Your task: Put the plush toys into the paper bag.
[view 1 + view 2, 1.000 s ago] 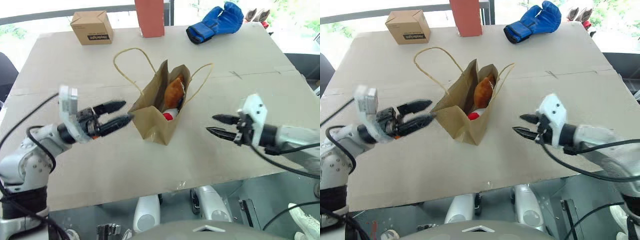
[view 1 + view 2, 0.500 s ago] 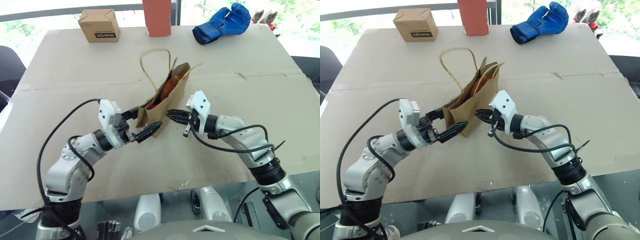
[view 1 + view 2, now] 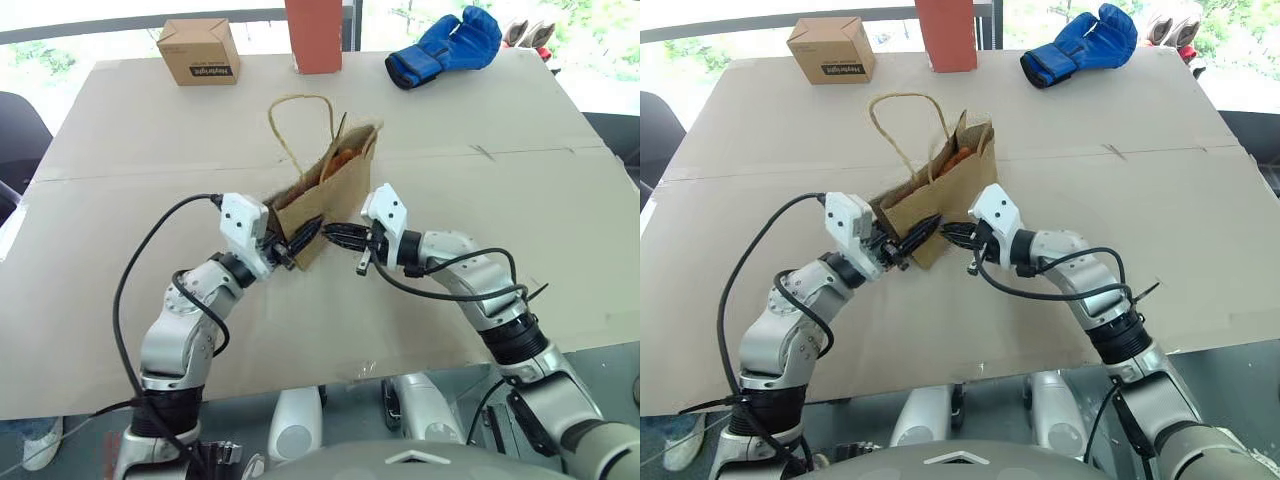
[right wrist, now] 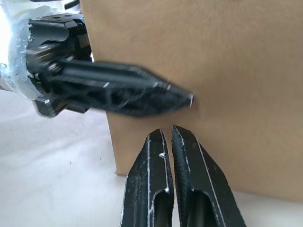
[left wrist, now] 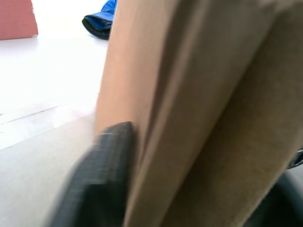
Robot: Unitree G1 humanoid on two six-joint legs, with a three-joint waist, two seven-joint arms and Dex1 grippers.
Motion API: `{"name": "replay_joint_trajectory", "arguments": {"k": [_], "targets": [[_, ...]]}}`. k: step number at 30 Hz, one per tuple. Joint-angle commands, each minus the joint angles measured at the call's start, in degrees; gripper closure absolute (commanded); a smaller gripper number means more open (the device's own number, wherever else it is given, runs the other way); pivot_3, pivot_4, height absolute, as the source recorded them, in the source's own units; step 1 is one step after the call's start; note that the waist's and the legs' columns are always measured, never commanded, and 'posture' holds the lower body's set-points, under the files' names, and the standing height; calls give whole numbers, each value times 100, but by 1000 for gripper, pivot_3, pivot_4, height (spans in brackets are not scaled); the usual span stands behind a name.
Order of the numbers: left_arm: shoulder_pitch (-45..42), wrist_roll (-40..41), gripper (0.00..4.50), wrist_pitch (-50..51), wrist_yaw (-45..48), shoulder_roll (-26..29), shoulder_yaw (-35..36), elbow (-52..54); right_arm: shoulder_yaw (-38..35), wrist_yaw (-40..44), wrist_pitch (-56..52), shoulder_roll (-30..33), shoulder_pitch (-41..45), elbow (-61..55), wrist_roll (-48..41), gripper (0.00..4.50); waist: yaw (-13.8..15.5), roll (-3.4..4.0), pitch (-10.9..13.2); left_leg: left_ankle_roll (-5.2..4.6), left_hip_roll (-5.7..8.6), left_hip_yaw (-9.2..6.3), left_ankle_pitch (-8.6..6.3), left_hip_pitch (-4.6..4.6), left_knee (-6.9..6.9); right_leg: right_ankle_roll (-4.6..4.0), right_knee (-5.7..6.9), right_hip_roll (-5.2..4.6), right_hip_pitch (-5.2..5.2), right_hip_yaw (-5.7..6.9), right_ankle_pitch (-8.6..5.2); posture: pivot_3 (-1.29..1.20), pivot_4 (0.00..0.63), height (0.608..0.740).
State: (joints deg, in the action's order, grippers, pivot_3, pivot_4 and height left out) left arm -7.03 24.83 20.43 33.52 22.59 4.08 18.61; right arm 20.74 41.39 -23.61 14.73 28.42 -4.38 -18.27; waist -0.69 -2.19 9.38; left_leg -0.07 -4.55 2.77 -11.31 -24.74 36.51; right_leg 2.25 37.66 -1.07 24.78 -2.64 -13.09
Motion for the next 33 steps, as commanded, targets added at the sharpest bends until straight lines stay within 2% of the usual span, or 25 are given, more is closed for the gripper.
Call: {"name": "replay_joint_trajectory", "arguments": {"k": [1, 3, 6, 10, 11, 13, 15, 20, 21, 22, 23, 24, 25, 26, 27, 31, 33], "targets": [[-255, 143, 3689, -350, 237, -39, 132, -143, -405, 3, -72, 265, -252, -735, -107, 4500, 7, 0, 0, 0, 0, -1, 0, -1, 0, 0, 0, 0, 0, 1, 0, 0, 150, 740], [-471, 217, 4360, -523, 535, 15, 163, -409, -563, -35, -130, 476, -533, -1157, -133, 4500, 13, 0, 0, 0, 1, -2, 0, -2, 2, 0, 1, 0, 0, 2, 0, 0, 150, 740], [-880, 396, 4379, -704, 1255, 204, 189, -952, -845, -135, -50, 743, -1008, -1788, -132, 4500, 11, 0, 0, 0, 1, -2, 0, -1, 2, 0, 2, 0, 0, 2, -1, 0, 150, 740], [-1497, 339, 4379, -1330, 2750, 625, -60, -1975, -1499, -137, -363, 1231, -1608, -2596, -477, 4500, -1, 1, 0, 0, 1, -3, 0, 1, 2, 1, 2, 3, 0, 2, -1, 0, 150, 740], [-1630, 350, 4379, -1455, 3058, 684, -97, -2168, -1577, -129, -408, 1330, -1706, -2734, -520, 4249, -10, 0, 0, 0, 2, -1, 0, 0, 2, 1, 1, 2, 0, 0, -1, 0, 150, 740], [-2584, 237, 4379, -1888, 4303, 821, -299, -3408, -2285, 133, -511, 1942, -2489, -3392, -689, 3644, 81, 3, 2, 0, 2, 0, 0, -1, 4, 1, 0, 2, 0, -1, -2, 0, 150, 740], [-3380, -34, 4379, -2446, 5331, 845, -584, -4657, -2970, 338, -542, 2383, -3188, -3852, -859, 2733, 168, 1, 1, 0, 6, -17, 1, -9, 9, 2, -1, 2, -2, 16, -4, 0, 150, 740], [-4345, -612, 4379, -3414, 5891, 561, -872, -6755, -3736, 402, -481, 2759, -3800, -4064, -1078, 308, 77, 4, -2, -1, 10, -2, -1, -5, 26, 19, -12, 1, -15, -5, -12, 0, 150, 740], [-4468, -690, 3879, -3477, 5898, 517, -868, -7048, -3823, 378, -474, 2785, -3827, -4071, -1083, 54, 56, 4, -2, -2, 10, -3, -1, -5, 28, 21, -11, 1, -16, -7, -13, 0, 150, 740], [-4559, -728, 3579, -3529, 5898, 485, -860, -7261, -3876, 359, -474, 2800, -3839, -4078, -1095, 0, 18, 1, 0, -2, 10, -4, -1, -5, 29, 21, -8, 2, -16, -6, -13, 0, 150, 740], [-4650, -797, 3096, -3632, 5893, 459, -818, -7480, -3891, 323, -505, 2818, -3809, -4100, -1125, 0, 3, -2, 1, -2, 10, -10, -1, -6, 31, 21, -2, 3, -15, -4, -13, 0, 150, 740], [-4725, -797, 2881, -3610, 5857, 446, -754, -7624, -3890, 287, -536, 2828, -3763, -4116, -1159, 0, 1, -2, 1, -2, 10, -16, -1, -7, 32, 21, 0, 5, -15, 0, -14, 0, 150, 740], [-4779, -803, 2318, -3604, 5835, 431, -704, -7730, -3898, 268, -549, 2835, -3745, -4126, -1186, 0, 3, -2, 1, -2, 9, -18, -1, -7, 32, 21, 3, 5, -15, 1, -13, 0, 150, 740], [-4793, -725, 1938, -3501, 5854, 467, -652, -7697, -3901, 257, -556, 2847, -3716, -4119, -1204, 0, 5, -2, 1, -2, 9, -19, 0, -6, 33, 21, 5, 5, -15, 1, -13, 0, 150, 740], [-4734, -613, 1265, -3346, 5873, 553, -624, -7526, -3912, 278, -542, 2860, -3705, -4091, -1230, 0, 4, -2, 1, -2, 10, -19, 0, -6, 33, 21, 6, 5, -15, 1, -14, 0, 150, 740], [-3929, -87, 1265, -2783, 5898, 1065, -406, -6177, -4034, 461, -454, 2898, -3667, -3886, -1390, 0, -75, -1, 1, -2, 8, -14, -1, -6, 31, 20, 6, 4, -13, -4, -12, 0, 150, 740], [-3239, 74, 1265, -2163, 5686, 1435, -150, -5257, -4224, 618, -355, 2921, -3729, -3774, -1503, 0, -82, -1, 2, -2, 4, -16, -1, -2, 23, 16, 9, 5, -13, -1, -1, 0, 150, 740]]}}
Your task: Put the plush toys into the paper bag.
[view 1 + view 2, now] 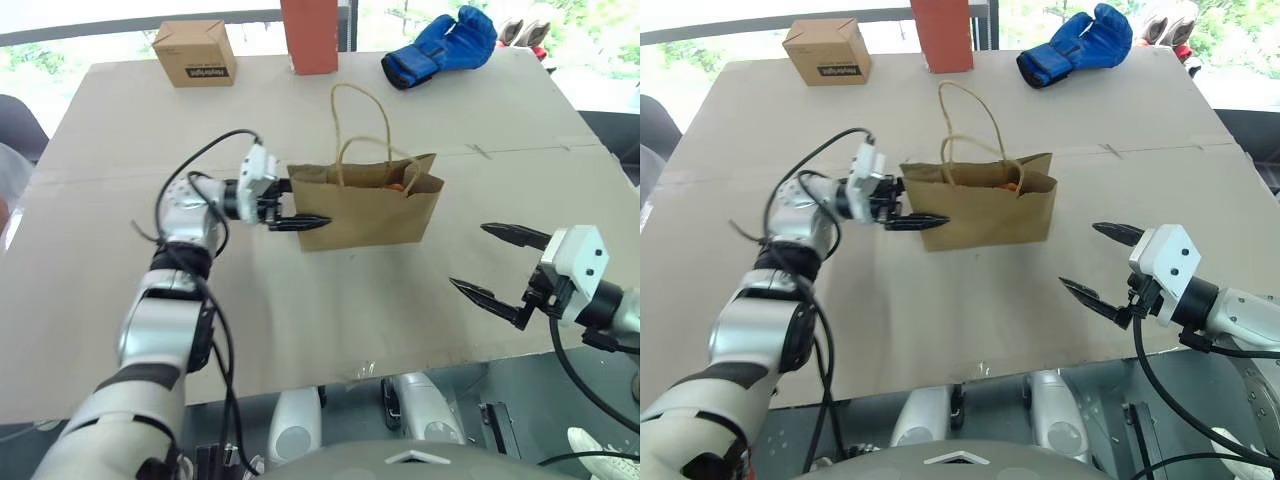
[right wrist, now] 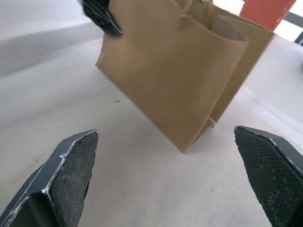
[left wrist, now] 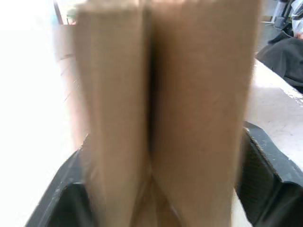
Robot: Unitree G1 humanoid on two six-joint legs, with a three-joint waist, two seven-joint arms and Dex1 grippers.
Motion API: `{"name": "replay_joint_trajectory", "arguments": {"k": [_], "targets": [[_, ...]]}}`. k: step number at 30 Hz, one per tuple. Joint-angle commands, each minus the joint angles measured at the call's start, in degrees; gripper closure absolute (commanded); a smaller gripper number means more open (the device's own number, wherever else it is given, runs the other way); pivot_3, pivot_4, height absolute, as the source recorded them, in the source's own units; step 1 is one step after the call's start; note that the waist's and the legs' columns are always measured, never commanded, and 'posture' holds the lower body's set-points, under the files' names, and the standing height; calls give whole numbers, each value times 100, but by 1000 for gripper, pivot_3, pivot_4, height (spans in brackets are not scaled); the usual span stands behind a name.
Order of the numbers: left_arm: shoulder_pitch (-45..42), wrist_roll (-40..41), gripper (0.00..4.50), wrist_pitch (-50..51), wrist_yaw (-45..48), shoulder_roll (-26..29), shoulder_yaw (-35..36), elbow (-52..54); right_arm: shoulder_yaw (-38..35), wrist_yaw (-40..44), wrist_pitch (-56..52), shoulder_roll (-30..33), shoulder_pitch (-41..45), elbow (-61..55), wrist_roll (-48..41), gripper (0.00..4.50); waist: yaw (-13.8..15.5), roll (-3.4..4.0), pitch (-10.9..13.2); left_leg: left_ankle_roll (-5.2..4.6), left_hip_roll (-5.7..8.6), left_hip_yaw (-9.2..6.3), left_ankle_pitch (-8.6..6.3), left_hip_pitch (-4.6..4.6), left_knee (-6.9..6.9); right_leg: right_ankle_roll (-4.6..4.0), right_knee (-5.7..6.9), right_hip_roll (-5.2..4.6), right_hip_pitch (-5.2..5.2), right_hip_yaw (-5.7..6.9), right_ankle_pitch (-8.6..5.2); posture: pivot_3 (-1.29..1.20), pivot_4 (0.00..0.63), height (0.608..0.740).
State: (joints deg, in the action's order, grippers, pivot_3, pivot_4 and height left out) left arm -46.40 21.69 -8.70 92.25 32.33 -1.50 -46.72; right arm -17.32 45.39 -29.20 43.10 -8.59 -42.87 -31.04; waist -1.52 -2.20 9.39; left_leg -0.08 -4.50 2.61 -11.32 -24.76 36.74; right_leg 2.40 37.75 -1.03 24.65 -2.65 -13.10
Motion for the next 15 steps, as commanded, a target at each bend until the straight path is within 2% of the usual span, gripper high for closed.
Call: {"name": "replay_joint_trajectory", "arguments": {"k": [1, 5, 10, 15], "targets": [[1037, 475, 1265, 1056, -334, 621, 541, 1719, -526, 268, 368, 65, -63, 125, -181, 0, -20, 1, 0, 0, -1, -3, 0, -1, -1, 1, 1, 0, 1, 3, -1, 0, 150, 740], [2502, 942, 1265, 2056, -1269, 907, 1163, 3517, -912, 626, 729, 128, -342, 416, -120, 0, -6, 3, -1, 0, -4, -3, 0, 2, -8, 6, 1, -4, 0, 7, -13, 0, 150, 740], [4489, 865, 1265, 2242, -2400, 747, 1705, 5115, -1217, 971, 1255, 223, -706, 927, 200, 0, 87, 7, -5, 1, -1, 11, 0, 10, 3, 13, -2, -20, -9, 2, -19, 0, 150, 740], [5473, 1231, 1265, 2759, -2832, 737, 2077, 5974, -1396, 1223, 1382, 346, -769, 1315, 170, 0, 96, 6, -6, 2, 1, 20, 0, 12, 13, 16, 0, -43, -10, 14, -20, 0, 150, 740]]}}
